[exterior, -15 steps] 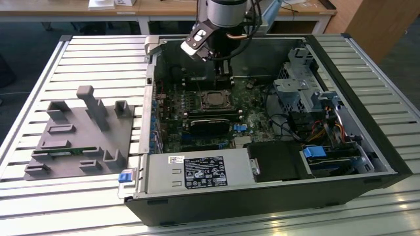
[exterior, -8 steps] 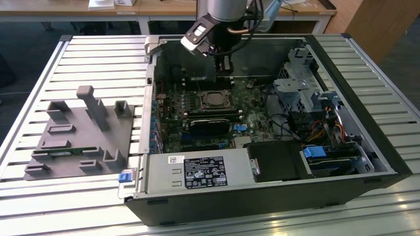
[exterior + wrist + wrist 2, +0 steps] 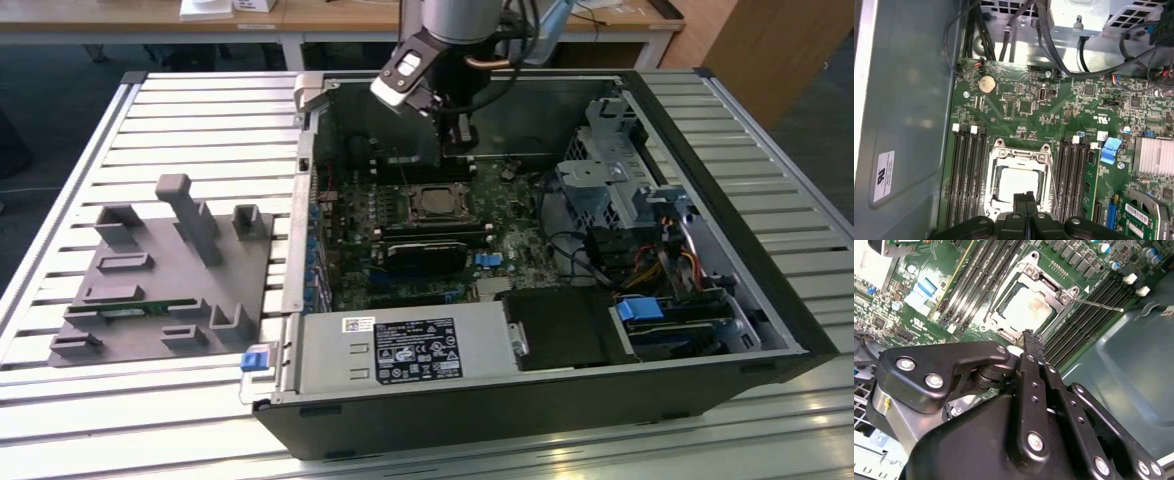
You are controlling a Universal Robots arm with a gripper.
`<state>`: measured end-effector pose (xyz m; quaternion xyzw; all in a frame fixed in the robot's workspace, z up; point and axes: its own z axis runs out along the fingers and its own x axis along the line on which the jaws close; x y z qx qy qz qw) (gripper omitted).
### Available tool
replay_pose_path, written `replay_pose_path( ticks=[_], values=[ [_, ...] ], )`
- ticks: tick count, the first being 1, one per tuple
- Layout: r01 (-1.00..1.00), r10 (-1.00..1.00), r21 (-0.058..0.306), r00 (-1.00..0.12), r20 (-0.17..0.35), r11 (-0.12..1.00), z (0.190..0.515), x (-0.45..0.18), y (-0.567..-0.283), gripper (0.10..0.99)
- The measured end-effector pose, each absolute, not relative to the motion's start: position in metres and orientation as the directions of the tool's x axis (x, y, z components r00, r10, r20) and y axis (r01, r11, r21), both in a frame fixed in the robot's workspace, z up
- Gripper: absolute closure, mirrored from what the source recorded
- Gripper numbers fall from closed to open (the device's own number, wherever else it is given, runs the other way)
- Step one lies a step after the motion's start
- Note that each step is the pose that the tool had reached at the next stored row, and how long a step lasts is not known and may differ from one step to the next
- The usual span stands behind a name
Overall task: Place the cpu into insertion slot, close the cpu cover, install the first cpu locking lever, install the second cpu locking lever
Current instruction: 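Install the first cpu locking lever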
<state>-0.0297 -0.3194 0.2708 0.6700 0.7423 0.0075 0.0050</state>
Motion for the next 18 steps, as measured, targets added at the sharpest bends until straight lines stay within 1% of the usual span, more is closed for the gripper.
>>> replay_pose_path(
  ticks=[6,18],
  values=[
    [0.991,0.991,0.018,-0.132,0.003,0.132,0.2708,-0.0297,-0.3194,0.980],
    [0.987,0.988,0.018,-0.157,0.003,0.157,0.2708,-0.0297,-0.3194,0.980]
  ],
)
